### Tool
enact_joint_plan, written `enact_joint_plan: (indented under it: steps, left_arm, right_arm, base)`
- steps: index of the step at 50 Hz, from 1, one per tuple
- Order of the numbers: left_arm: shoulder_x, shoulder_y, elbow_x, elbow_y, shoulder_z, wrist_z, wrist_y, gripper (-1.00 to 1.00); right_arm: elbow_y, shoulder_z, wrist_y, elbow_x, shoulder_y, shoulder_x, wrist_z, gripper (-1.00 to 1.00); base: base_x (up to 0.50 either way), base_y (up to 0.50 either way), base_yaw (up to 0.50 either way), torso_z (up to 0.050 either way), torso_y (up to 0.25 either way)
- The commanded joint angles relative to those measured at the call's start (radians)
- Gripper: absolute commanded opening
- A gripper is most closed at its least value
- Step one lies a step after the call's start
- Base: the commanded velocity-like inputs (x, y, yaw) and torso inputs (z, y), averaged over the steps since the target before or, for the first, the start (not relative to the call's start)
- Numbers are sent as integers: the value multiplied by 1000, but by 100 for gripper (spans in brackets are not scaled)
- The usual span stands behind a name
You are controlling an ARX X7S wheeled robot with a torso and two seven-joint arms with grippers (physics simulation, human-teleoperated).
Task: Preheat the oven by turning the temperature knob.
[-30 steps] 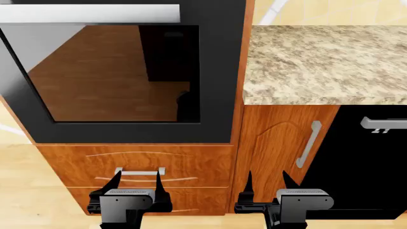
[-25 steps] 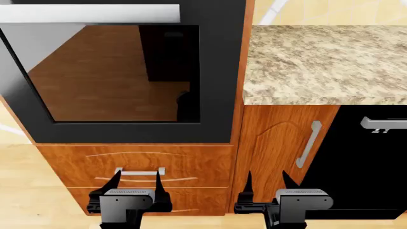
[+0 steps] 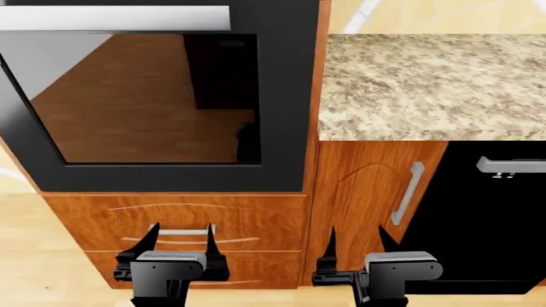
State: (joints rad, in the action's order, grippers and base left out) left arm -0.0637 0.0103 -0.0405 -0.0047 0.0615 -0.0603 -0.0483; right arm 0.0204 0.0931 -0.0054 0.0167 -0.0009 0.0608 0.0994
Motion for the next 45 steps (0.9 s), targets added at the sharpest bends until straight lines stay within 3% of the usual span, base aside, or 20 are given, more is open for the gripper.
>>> enact_joint_plan:
  steps: [1,14,27,30,36,45]
  left_arm:
    - [-15,1,-11,-1,23,-19,-10,100]
    - [-30,0,-24,-3,42,-34,-12,100]
    - [-46,7,-40,24,52,-58,17,100]
    - [-59,3,22,55,67,-84,-51,100]
    - [-71,25,-27,241,41,-92,69,100]
    - [-105,187,-166,612,-69,-148,365,100]
  right_arm:
    - [8,28,7,4,0,21,23,100]
    - [-5,42,-3,-17,6,36,38,100]
    - [48,32,22,-49,8,48,66,100]
    - [138,26,43,-50,-4,55,79,100]
    - [361,27,122,-12,-17,79,104,100]
    - [783,16,360,87,23,133,109,100]
  base:
    - [0,-422,0,0,0]
    - [0,-411,0,0,0]
    - [0,0,0,0,0]
    - [0,0,0,0,0]
    - [0,0,0,0,0]
    - [0,0,0,0,0]
